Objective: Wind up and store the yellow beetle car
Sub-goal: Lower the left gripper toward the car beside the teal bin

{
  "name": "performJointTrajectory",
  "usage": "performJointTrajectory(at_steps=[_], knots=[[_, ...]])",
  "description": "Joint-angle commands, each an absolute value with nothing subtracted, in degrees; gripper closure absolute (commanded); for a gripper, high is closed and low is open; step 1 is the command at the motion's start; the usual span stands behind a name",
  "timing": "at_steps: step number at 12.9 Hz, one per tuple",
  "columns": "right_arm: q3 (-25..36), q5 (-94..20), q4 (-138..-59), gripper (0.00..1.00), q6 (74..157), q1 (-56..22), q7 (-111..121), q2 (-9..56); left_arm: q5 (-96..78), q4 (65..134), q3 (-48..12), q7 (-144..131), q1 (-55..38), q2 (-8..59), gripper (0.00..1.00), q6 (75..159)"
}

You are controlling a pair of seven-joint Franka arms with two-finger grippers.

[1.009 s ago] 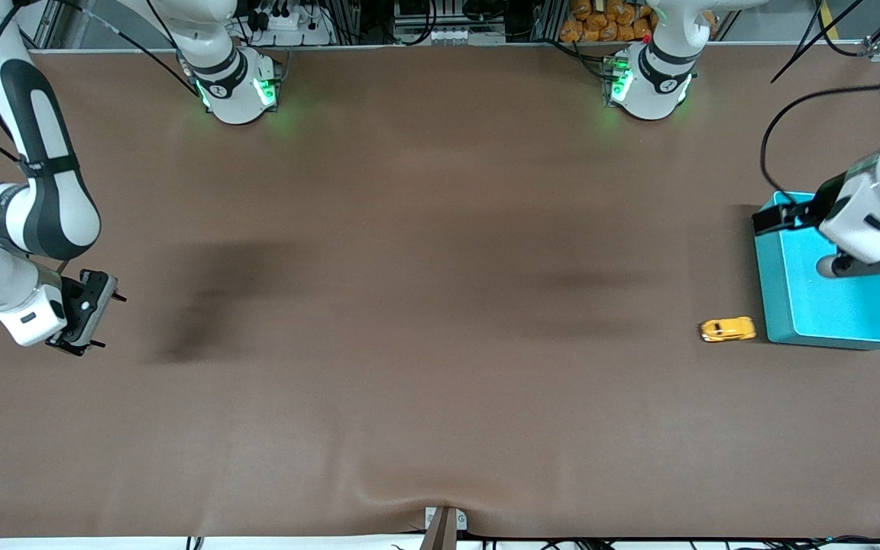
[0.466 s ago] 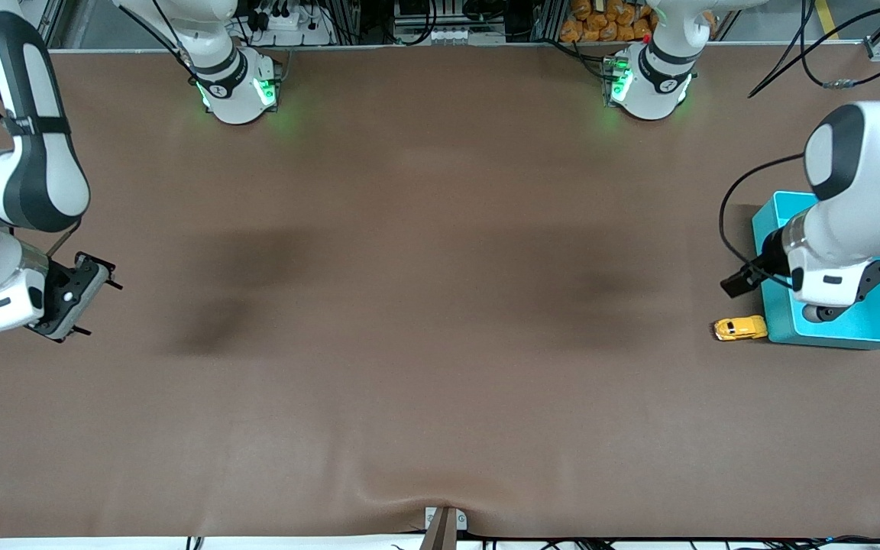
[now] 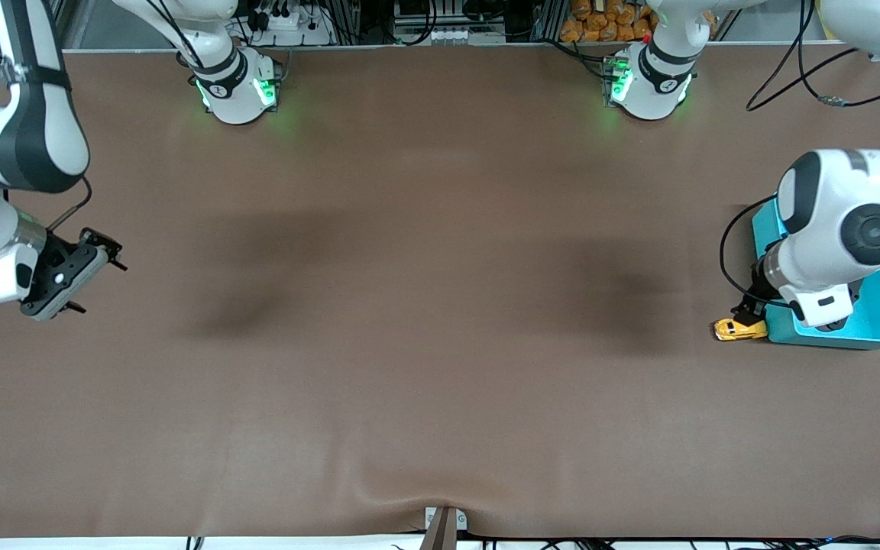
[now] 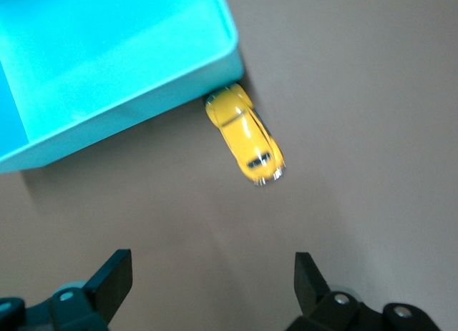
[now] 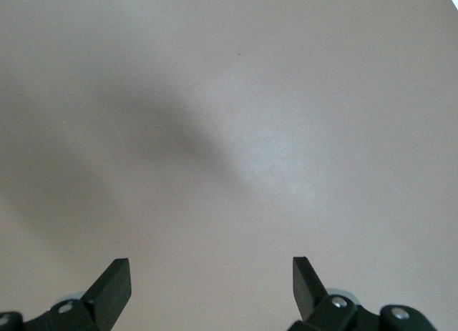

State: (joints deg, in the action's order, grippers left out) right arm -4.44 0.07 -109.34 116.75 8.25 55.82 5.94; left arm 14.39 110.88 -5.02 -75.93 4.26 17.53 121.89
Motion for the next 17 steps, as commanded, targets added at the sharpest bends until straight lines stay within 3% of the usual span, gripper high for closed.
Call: performJointTrajectory(at_steps=[1, 13, 17], knots=[[-4.13, 0.35, -111.53, 0.0, 115.49, 7.29, 50.12, 2.46, 18.18, 112.06, -5.45, -87.24, 5.88, 20.2, 0.0, 126.38], [-4.31, 0.53, -110.92, 0.0, 103.9, 3.26, 19.54, -7.9, 21.09, 109.87, -5.45, -95.89, 10.9, 30.31, 0.0, 138.51], [-3.96, 0.44, -106.19, 0.0, 94.77, 3.16, 4.69, -8.0, 21.27, 109.16, -5.36, -95.89, 12.39, 32.43, 0.0, 141.15]])
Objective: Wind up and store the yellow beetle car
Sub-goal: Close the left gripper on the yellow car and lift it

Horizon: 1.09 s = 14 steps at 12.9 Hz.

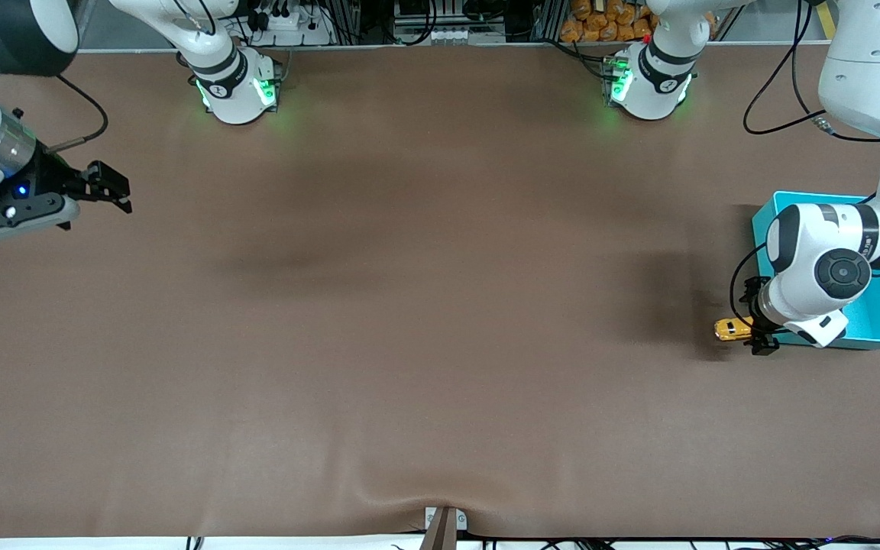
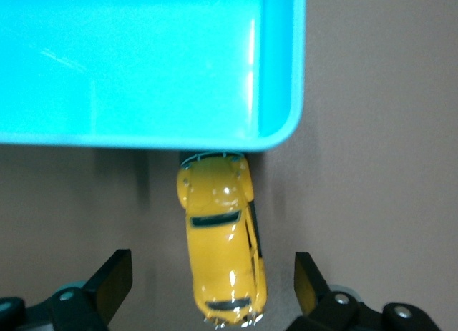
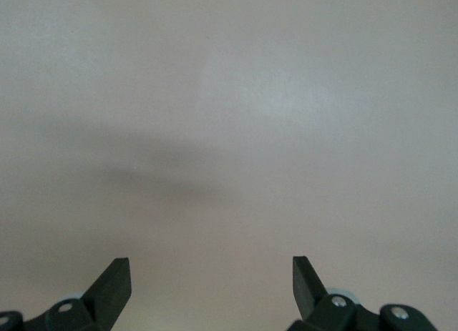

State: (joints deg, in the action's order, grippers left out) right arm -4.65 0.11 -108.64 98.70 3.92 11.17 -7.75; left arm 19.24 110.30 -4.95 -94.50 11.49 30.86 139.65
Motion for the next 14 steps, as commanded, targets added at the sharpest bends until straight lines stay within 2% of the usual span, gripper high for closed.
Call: performJointTrajectory(at_steps=[1, 2, 3, 5, 7, 9, 10, 14], knots=[[-3.69, 0.35, -104.78, 0.0, 92.31, 2.99, 2.57, -7.82, 21.44, 109.16, -5.45, -95.89, 12.48, 32.78, 0.0, 141.5], [-2.82, 0.35, -102.76, 0.0, 90.28, 2.29, 0.98, -7.56, 21.62, 109.25, -5.36, -95.8, 12.48, 32.96, 0.0, 141.59], [-1.25, 0.09, -100.31, 0.0, 88.44, 1.85, 0.53, -7.38, 21.62, 109.25, -5.45, -95.8, 12.48, 33.05, 0.07, 141.68], [1.05, -0.18, -96.25, 0.0, 86.23, 0.62, 0.53, -6.6, 23.1, 109.25, -5.45, -95.36, 12.48, 33.22, 0.34, 141.68], [1.14, -0.35, -96.07, 0.0, 86.83, 0.7, 0.44, -6.42, 23.64, 109.25, -5.45, -95.36, 12.48, 33.14, 0.59, 141.68], [1.06, -0.44, -95.37, 0.0, 86.84, 0.35, -1.13, -6.42, 24.26, 109.25, -5.45, -94.66, 12.48, 32.96, 0.77, 141.77], [1.14, -1.05, -94.32, 0.0, 86.75, 0.61, -2.8, -5.72, 25.04, 109.25, -5.45, -94.66, 12.39, 32.78, 0.82, 141.77], [1.05, -0.27, -92.02, 0.0, 86.75, 0.18, -2.81, -3.61, 25.22, 109.34, -6.06, -94.75, 11.78, 30.33, 0.88, 141.42]])
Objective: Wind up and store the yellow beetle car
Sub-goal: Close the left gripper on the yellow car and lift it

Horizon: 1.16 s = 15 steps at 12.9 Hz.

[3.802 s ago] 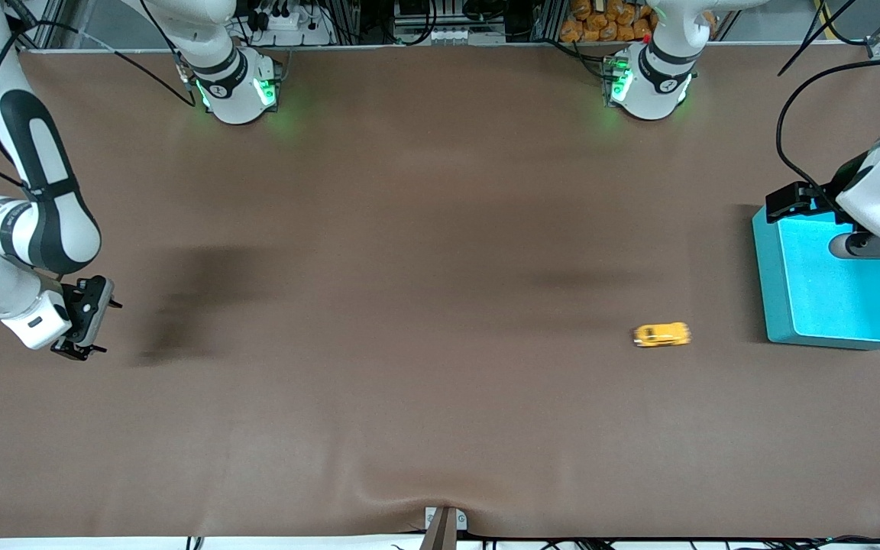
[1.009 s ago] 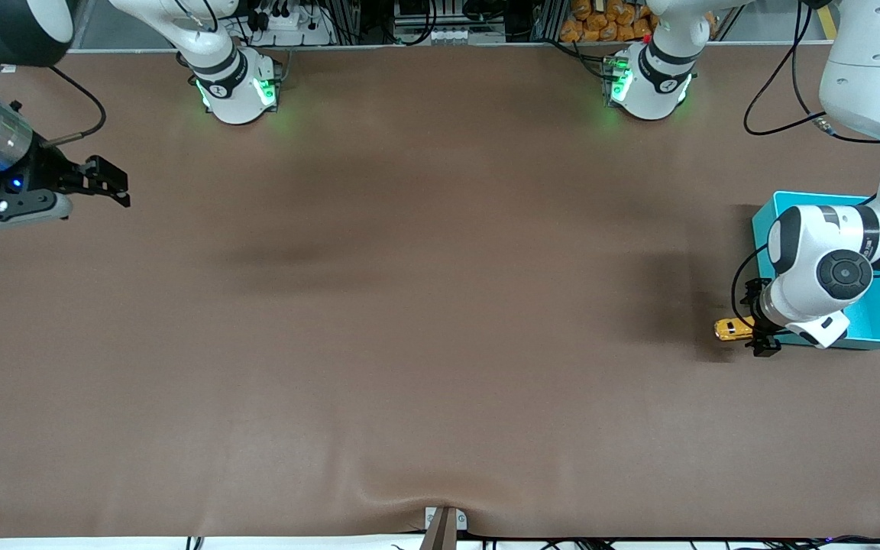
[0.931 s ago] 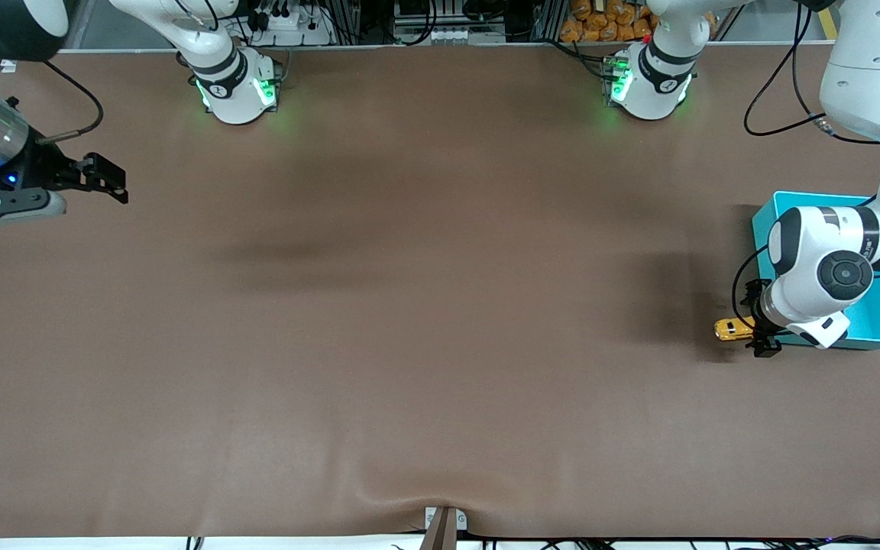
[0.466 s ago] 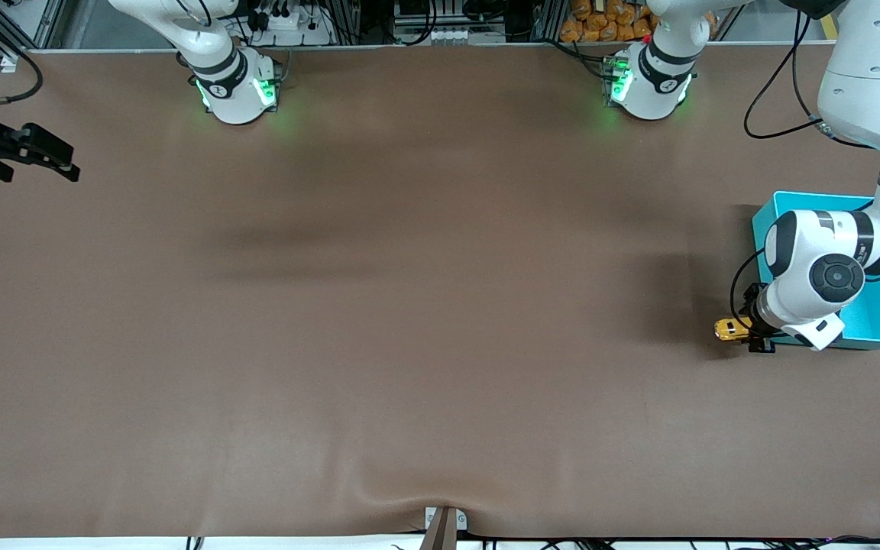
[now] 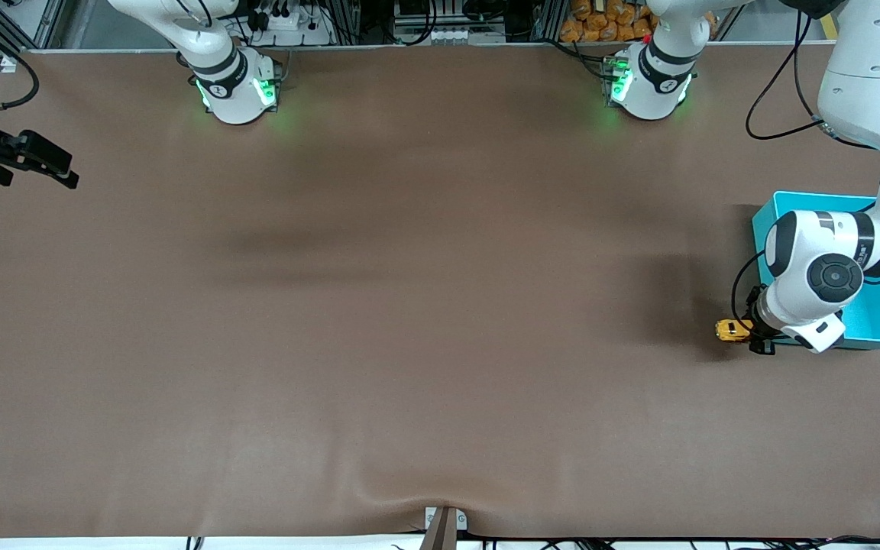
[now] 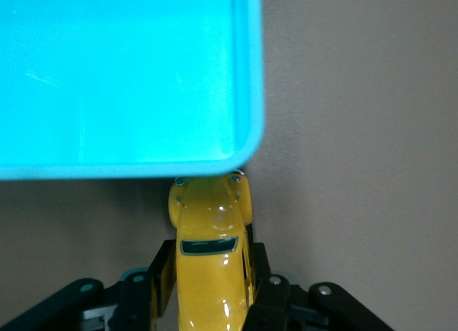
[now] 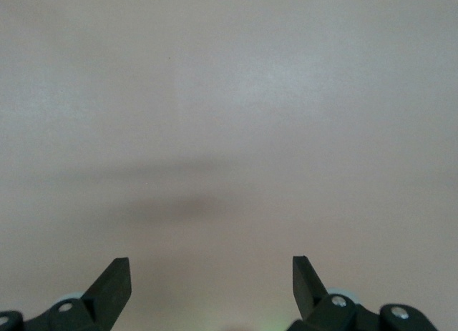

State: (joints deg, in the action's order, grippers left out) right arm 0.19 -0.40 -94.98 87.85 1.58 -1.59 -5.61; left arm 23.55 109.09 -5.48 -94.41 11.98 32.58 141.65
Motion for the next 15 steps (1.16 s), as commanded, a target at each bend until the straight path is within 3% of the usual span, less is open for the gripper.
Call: performJointTrajectory(at_steps=[1, 5, 10, 15], knots=[[1.05, -1.05, -92.11, 0.0, 87.01, 0.78, -2.73, -3.6, 25.14, 109.42, -6.33, -94.83, 11.52, 29.28, 0.88, 141.07], [1.14, -1.23, -91.06, 0.0, 88.59, 1.32, -2.29, -2.11, 24.7, 109.34, -11.33, -91.95, 9.94, 24.19, 0.87, 135.11], [1.23, -1.05, -89.74, 0.0, 88.59, 1.58, -2.11, -1.58, 22.33, 109.42, -11.51, -62.22, 9.57, 15.48, 0.88, 123.59], [1.14, -1.32, -88.59, 0.0, 86.58, 2.64, -1.93, -1.76, 22.32, 110.39, -11.51, -26.26, 21.07, 12.66, 0.9, 120.59]])
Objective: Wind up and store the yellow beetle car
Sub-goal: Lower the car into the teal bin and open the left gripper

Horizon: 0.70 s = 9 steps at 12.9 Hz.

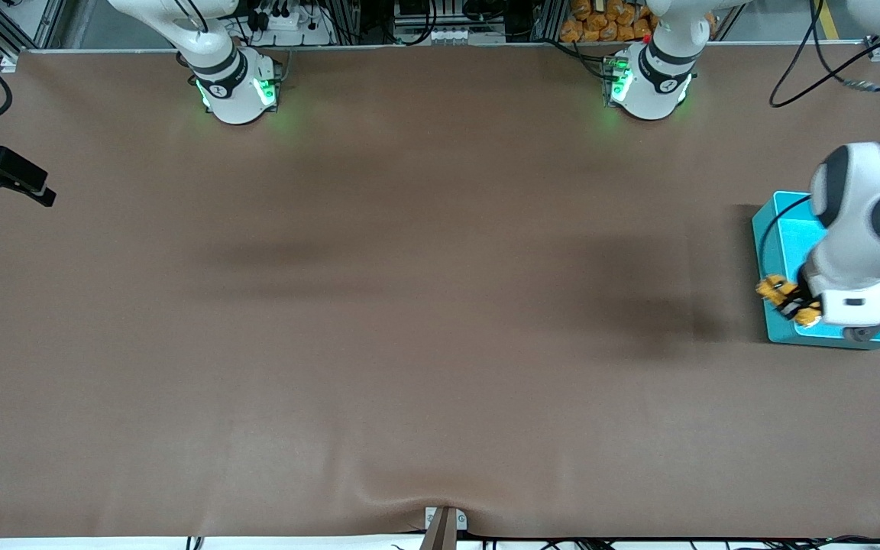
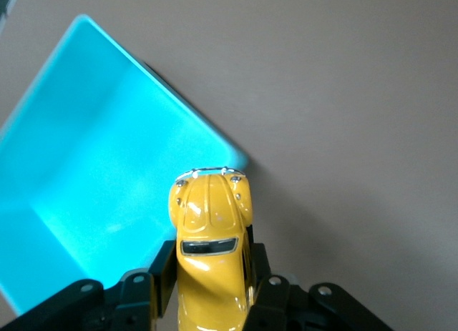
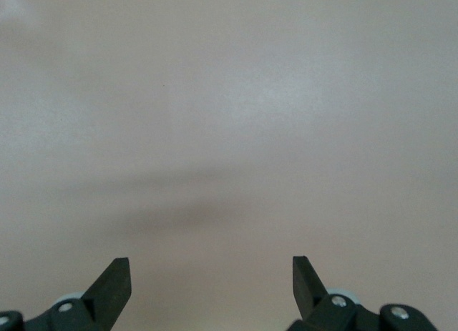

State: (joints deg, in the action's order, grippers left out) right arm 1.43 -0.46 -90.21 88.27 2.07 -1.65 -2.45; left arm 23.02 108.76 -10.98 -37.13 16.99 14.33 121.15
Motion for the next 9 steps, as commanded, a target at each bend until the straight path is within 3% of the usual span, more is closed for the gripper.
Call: performJointTrajectory(at_steps=[1, 6, 9], knots=[[1.23, -1.32, -88.68, 0.0, 86.49, 2.72, -1.32, -1.76, 22.32, 110.48, -11.43, -20.54, 23.09, 12.92, 0.91, 120.59], [1.06, -1.32, -88.68, 0.0, 85.43, 3.25, 4.05, -1.93, 22.41, 111.88, -11.51, -7.21, 30.4, 16.16, 0.96, 121.37], [1.14, -2.36, -88.77, 0.0, 85.25, 3.51, 3.87, -2.11, 22.41, 113.81, -11.43, -6.25, 32.16, 18.54, 0.98, 126.8]])
